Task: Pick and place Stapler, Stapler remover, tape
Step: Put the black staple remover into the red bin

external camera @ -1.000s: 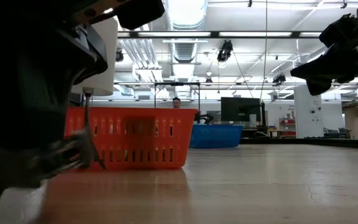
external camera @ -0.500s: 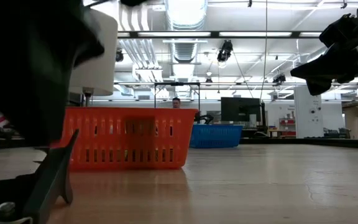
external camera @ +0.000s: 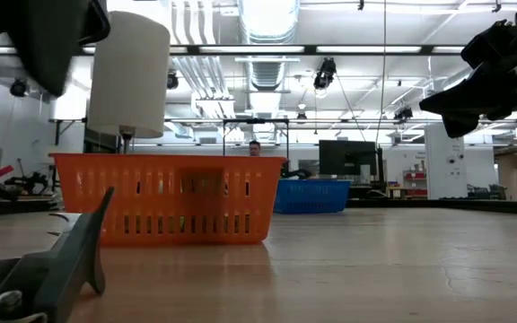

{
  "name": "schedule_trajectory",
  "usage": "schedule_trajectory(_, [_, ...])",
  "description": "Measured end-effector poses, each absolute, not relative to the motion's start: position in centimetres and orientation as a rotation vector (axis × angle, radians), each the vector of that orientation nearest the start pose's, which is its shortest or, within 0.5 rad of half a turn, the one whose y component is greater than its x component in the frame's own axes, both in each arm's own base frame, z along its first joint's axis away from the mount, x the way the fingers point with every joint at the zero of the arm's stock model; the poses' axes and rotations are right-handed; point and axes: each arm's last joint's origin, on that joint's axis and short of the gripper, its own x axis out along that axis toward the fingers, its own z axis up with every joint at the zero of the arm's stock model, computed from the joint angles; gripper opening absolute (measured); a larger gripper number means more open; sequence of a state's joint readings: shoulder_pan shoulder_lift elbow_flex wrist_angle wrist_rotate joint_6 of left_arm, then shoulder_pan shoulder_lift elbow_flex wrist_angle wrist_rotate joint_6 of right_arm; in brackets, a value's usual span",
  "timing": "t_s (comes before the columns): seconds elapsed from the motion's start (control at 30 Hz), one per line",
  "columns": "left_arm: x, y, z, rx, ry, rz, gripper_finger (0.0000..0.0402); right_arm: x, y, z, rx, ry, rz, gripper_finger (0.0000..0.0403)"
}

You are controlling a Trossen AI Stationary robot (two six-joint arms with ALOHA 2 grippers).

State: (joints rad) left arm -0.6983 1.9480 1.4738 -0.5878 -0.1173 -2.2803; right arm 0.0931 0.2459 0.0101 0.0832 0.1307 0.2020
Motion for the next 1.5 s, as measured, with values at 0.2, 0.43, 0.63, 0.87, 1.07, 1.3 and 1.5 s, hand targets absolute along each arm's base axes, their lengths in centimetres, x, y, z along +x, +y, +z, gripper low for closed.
schedule_trajectory(0.2, [31.5, -26.2, 20.3, -1.609, 0.994, 0.776, 0.0195, 11.1, 0.7, 15.4, 0.185, 0.147, -0.053, 0.0009])
schedule_trajectory(0.43, [31.3, -26.1, 19.7, -1.594, 1.021, 0.786, 0.0194, 11.1, 0.7, 15.4, 0.185, 0.147, -0.053, 0.0008])
schedule_trajectory(0.63, [31.0, -26.2, 18.9, -1.577, 1.036, 0.763, 0.0193, 11.1, 0.7, 15.4, 0.185, 0.147, -0.052, 0.0009])
schedule_trajectory(0.87, [31.0, -25.8, 17.6, -1.623, 1.018, 0.746, 0.0193, 11.1, 0.7, 15.4, 0.185, 0.147, -0.052, 0.0009])
schedule_trajectory(1.07, [30.6, -25.4, 16.5, -1.610, 1.036, 0.759, 0.0193, 11.1, 0.7, 15.4, 0.185, 0.147, -0.052, 0.0009])
schedule_trajectory(1.3, [30.9, -24.9, 16.4, -1.596, 1.026, 0.764, 0.0171, 11.1, 0.7, 15.4, 0.185, 0.147, -0.053, 0.0008])
schedule_trajectory(1.5, [31.3, -24.3, 16.3, -1.566, 1.024, 0.759, 0.0099, 11.1, 0.7, 15.4, 0.185, 0.147, -0.053, 0.0009])
